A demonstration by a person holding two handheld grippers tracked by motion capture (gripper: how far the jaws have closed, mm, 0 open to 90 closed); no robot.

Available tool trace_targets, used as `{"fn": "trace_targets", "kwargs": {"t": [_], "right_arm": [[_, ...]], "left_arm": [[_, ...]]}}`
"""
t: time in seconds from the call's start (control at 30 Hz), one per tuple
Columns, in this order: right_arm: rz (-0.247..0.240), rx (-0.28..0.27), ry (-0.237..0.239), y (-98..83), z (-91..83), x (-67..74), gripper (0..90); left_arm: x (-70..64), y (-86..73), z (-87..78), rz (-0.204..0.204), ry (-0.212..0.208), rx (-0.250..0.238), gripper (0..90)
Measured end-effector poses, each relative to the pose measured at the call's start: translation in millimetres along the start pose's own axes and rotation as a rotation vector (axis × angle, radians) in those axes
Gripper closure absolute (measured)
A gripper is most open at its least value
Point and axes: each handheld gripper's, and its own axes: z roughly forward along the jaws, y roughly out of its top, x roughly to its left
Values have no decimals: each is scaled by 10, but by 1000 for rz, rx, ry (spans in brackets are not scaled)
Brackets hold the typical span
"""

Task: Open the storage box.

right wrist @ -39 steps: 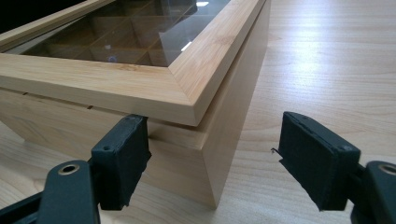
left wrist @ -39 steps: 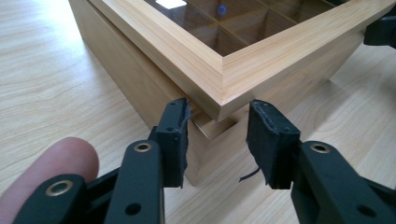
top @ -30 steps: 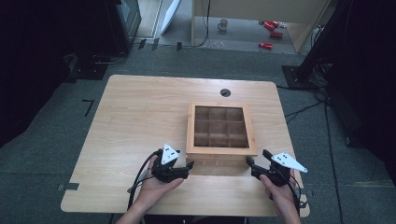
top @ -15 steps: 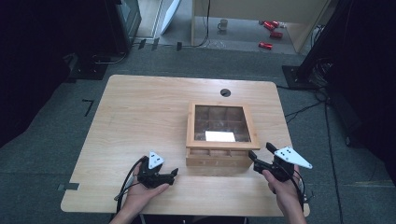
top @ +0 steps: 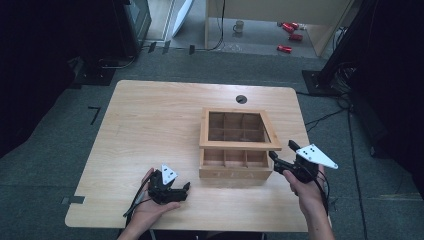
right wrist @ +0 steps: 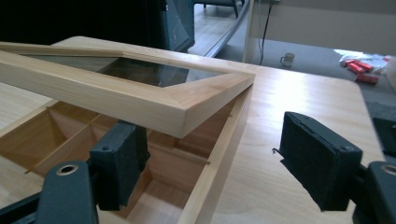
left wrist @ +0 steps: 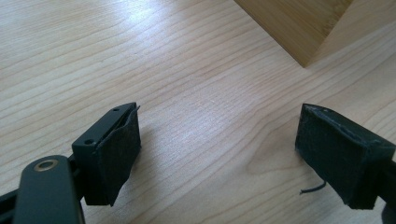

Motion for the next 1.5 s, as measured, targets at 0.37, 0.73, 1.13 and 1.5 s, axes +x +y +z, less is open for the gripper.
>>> {"fn": "trace_targets", "kwargs": {"t": [0.37,0.73,1.13,1.5], "right_arm": [[-22,-25,11,278,106,-74,278],[-118,-54,-5,507,267,-61,357],[-167,-116,34,690,419,-90,501],[-157,-104,27,803,656,-182,509]], "left_arm": [[-12,2,2,6,-3,-3,149],[-28,2,3,13,-14,-3,149],[-31,2,1,17,-24,-3,149],[-35,1,-1,16,-36,-4,149]]}}
